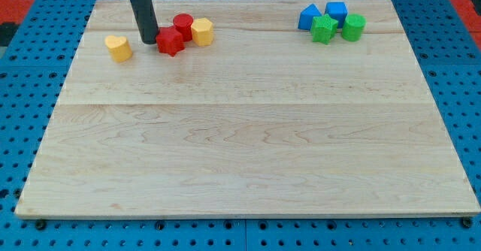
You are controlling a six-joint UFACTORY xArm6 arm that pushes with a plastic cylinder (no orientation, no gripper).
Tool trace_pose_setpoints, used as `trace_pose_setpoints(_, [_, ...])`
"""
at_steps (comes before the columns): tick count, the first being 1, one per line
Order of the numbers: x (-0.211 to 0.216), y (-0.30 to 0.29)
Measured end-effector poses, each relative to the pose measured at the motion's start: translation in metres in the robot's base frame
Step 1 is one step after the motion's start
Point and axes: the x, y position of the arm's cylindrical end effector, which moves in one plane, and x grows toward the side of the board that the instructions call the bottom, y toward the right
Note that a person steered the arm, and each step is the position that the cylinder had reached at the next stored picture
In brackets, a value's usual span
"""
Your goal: Move your arm top of the red circle
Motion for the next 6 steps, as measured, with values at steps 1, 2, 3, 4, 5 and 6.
trace_pose_setpoints(1, [-0.03,0.004])
trace_pose_setpoints(2, [-0.063,0.024])
trace_pose_setpoints(3, [-0.067,0.07])
trace_pose_setpoints(4, [-0.065,0.112])
trace_pose_setpoints(5, [-0.05,0.112])
trace_pose_setpoints(6, [-0.069,0.066])
